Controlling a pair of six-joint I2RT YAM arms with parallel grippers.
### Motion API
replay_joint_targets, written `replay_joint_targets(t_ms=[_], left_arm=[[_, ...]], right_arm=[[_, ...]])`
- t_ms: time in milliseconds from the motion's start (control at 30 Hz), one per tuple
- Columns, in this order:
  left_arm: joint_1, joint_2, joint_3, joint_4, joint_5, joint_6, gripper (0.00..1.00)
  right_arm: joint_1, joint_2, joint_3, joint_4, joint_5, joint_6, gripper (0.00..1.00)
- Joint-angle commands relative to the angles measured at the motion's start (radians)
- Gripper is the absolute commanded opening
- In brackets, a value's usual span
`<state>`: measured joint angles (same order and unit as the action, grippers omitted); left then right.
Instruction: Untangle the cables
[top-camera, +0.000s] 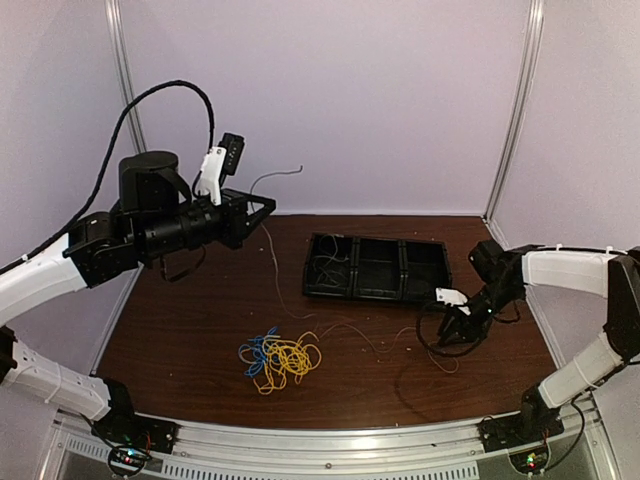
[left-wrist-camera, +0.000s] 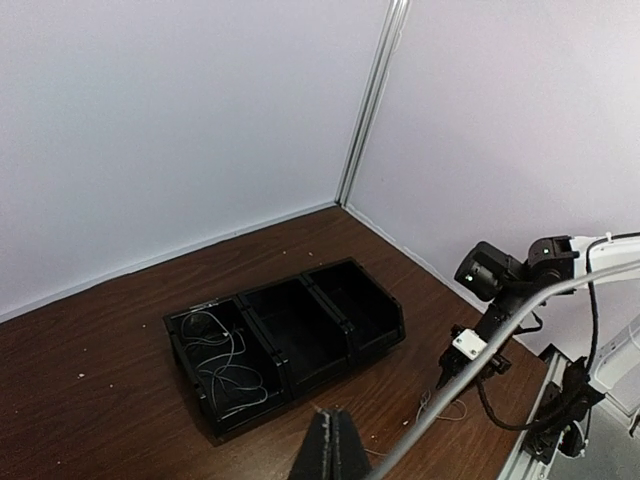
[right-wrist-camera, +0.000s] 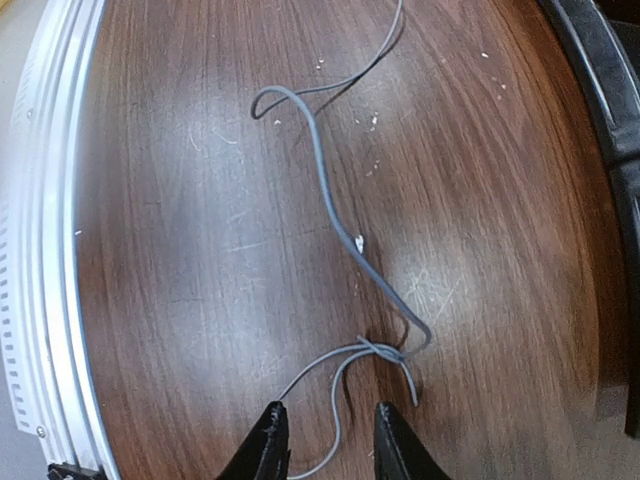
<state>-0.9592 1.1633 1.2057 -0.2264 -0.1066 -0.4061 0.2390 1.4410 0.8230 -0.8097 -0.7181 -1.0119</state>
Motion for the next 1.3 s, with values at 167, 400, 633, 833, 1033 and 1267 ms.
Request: replay_joint_targets(t_ms=[167,400,633,833,1033,1267], left_arm=[[0.0,0.003,-0.005,0.072,-0.052,-0.037,0.0],[0.0,-0.003,-0.018,0.074,-0.058,-0.046,0.0],[0.0,-0.014,-0.032,0.075,-0.072,-0.045,0.0],[0.0,-0.017,-0.046,0.081,-0.076,-0.046,0.0],[0.0,-0.015,-0.047,0.081,-0.078,-0.043,0.0],[0.0,0.005,-0.041,0.084,-0.06,-0.039,0.0]], right_arm=[[0.15,0.042,0.033,0.079,0.233,-0.088,0.35],[0.194,0.149,0.126,0.03,0.311,-0.148,0.41],[0.218,0.203,0.146,0.024,0.327,-0.162,0.42],[0.23,0.226,0.136,0.066,0.32,-0.144,0.39],[0.233,0.245,0.143,0.075,0.314,-0.137,0.27],[0.235,0.203,0.15,0.06,0.295,-0.122,0.04]])
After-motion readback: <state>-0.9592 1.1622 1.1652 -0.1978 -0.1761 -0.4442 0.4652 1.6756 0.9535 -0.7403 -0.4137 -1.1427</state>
